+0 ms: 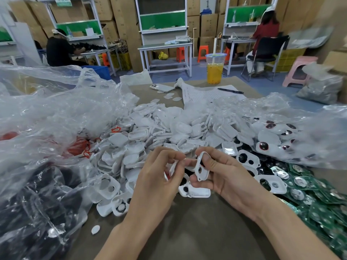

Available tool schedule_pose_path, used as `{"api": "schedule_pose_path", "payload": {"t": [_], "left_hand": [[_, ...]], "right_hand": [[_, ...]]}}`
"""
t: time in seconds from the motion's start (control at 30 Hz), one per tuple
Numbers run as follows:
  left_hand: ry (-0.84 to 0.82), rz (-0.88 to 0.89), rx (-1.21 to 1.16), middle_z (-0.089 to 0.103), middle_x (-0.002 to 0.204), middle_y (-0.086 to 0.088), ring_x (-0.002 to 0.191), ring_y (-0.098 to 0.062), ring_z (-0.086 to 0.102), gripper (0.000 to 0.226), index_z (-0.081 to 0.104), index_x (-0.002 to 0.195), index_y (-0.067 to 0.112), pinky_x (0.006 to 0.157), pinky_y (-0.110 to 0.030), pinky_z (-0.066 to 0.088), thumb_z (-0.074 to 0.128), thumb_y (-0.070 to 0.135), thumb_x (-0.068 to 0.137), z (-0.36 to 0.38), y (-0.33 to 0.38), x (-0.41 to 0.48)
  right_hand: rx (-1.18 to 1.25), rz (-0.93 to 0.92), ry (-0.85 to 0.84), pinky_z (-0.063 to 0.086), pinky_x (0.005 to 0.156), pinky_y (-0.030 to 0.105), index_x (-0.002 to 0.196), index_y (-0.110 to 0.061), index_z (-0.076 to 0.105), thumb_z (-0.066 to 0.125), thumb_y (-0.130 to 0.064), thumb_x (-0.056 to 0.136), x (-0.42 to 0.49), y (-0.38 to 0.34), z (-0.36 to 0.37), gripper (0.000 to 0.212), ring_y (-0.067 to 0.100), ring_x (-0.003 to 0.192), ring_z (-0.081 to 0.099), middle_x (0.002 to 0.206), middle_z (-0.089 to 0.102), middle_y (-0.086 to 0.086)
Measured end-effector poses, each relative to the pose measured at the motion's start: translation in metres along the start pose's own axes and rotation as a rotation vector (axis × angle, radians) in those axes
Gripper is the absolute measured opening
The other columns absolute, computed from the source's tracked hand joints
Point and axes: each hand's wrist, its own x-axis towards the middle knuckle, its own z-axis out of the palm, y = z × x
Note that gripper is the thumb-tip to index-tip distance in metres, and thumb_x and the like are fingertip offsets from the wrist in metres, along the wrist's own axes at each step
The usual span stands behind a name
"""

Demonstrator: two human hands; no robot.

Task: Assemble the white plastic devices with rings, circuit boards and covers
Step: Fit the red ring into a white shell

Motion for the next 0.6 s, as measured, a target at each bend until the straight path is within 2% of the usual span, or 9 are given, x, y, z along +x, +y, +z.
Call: {"api": "schedule_pose_path", "payload": {"t": [0.17, 0.3, 0.4, 0.47, 0.6], "left_hand": [[-0.021, -0.067, -0.016, 0.068, 0.09, 0.02, 0.087, -0.003, 0.059, 0.022, 0.054, 0.085, 0.042, 0.069, -0.008, 0.041, 0.068, 0.026, 0.091, -0.001, -0.002, -0.003], [-0.014, -0.281, -0.274, 0.069, 0.087, 0.022, 0.066, -0.001, 0.061, 0.014, 0.065, 0.097, 0.049, 0.055, -0.018, 0.048, 0.067, 0.036, 0.092, -0.001, 0.002, -0.001], [-0.027, -0.309, -0.412, 0.075, 0.089, 0.016, 0.08, -0.001, 0.07, 0.016, 0.072, 0.097, 0.043, 0.062, -0.009, 0.05, 0.067, 0.027, 0.096, -0.004, 0.006, 0.002], [-0.032, -0.313, -0.456, 0.077, 0.091, 0.014, 0.086, -0.002, 0.071, 0.013, 0.075, 0.097, 0.035, 0.067, -0.007, 0.05, 0.068, 0.024, 0.096, -0.006, 0.007, 0.002], [-0.043, -0.296, -0.443, 0.077, 0.089, 0.013, 0.082, -0.002, 0.071, 0.017, 0.074, 0.094, 0.037, 0.068, -0.008, 0.049, 0.068, 0.022, 0.096, -0.006, 0.007, 0.002]], "right_hand": [[-0.014, -0.007, 0.015, 0.062, 0.071, 0.035, 0.098, -0.016, 0.073, 0.063, -0.021, 0.086, -0.001, -0.002, 0.002, 0.017, 0.027, 0.074, 0.074, 0.113, 0.072, 0.023], [0.017, -0.021, 0.018, 0.062, 0.069, 0.034, 0.099, -0.015, 0.075, 0.062, -0.02, 0.087, 0.0, -0.002, 0.001, 0.018, 0.027, 0.078, 0.074, 0.114, 0.071, 0.024], [0.041, -0.044, 0.026, 0.062, 0.07, 0.034, 0.109, -0.01, 0.067, 0.06, -0.02, 0.09, 0.0, -0.003, -0.002, 0.022, 0.028, 0.087, 0.075, 0.117, 0.071, 0.023], [0.041, -0.051, 0.028, 0.062, 0.073, 0.035, 0.111, -0.01, 0.065, 0.06, -0.02, 0.091, 0.0, -0.003, -0.003, 0.022, 0.031, 0.098, 0.074, 0.119, 0.07, 0.022], [0.055, -0.033, 0.003, 0.061, 0.074, 0.035, 0.106, -0.015, 0.073, 0.059, -0.019, 0.094, 0.0, -0.002, -0.001, 0.019, 0.037, 0.107, 0.07, 0.123, 0.068, 0.023]]}}
